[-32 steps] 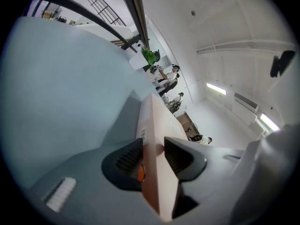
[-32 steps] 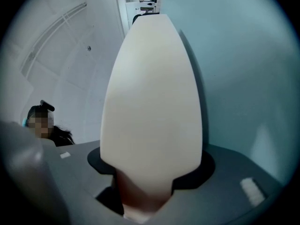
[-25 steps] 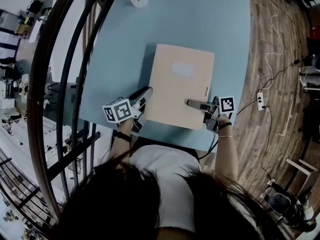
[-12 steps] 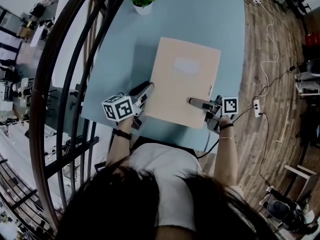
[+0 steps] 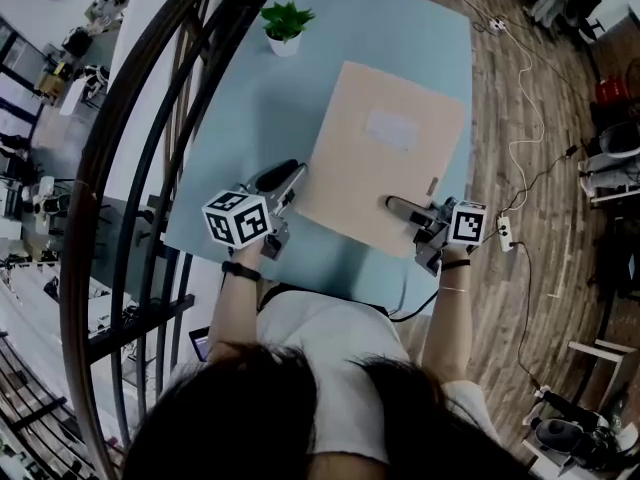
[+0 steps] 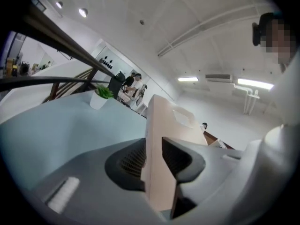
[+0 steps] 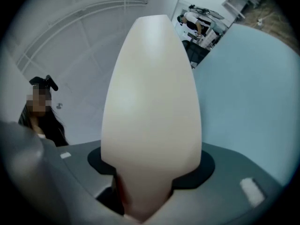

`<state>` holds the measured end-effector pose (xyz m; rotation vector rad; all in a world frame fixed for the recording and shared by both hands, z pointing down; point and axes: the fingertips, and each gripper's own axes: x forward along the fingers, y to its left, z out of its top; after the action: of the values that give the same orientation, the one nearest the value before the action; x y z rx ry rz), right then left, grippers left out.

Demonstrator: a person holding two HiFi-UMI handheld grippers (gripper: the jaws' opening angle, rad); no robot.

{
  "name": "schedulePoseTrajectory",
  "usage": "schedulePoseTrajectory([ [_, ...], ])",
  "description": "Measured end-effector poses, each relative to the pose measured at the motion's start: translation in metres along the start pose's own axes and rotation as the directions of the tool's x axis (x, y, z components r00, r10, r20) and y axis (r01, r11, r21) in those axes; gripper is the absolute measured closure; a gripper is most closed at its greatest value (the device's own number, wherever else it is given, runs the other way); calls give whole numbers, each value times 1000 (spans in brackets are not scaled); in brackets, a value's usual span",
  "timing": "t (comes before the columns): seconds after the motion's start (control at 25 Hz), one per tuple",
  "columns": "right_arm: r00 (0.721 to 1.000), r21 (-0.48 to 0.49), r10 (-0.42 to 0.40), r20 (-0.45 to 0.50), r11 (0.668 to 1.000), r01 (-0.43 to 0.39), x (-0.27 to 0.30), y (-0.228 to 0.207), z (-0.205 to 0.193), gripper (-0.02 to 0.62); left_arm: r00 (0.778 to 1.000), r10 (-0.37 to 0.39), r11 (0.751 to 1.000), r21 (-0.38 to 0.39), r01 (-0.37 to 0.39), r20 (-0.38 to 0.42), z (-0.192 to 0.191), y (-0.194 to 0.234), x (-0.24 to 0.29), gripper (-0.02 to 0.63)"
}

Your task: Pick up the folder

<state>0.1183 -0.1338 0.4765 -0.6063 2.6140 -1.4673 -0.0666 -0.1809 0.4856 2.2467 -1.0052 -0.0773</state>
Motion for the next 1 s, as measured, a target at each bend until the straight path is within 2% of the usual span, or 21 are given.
schedulePoseTrajectory([
  [0.2, 991, -128, -111, 79, 984, 120, -18, 21, 18, 298, 999, -13, 995, 101, 9, 44, 26, -23, -3, 451],
  [0.4, 957, -260, -225, 181, 928, 267, -38, 36, 43, 301, 998, -28, 979, 202, 15, 62, 49, -49, 7, 460],
  [0.52, 918, -331, -308, 250, 864, 379, -45, 45, 50, 302, 997, -26, 966, 260, 5, 78, 57, -58, 4, 466],
  [0.68, 856, -418, -384, 347, 754, 507, -56, 54, 56, 305, 993, -24, 950, 312, -13, 113, 67, -70, 1, 474],
  [1.0, 723, -458, -452, 523, 567, 685, -78, 61, 74, 311, 989, -1, 907, 417, -60, 146, 76, -83, 9, 498],
])
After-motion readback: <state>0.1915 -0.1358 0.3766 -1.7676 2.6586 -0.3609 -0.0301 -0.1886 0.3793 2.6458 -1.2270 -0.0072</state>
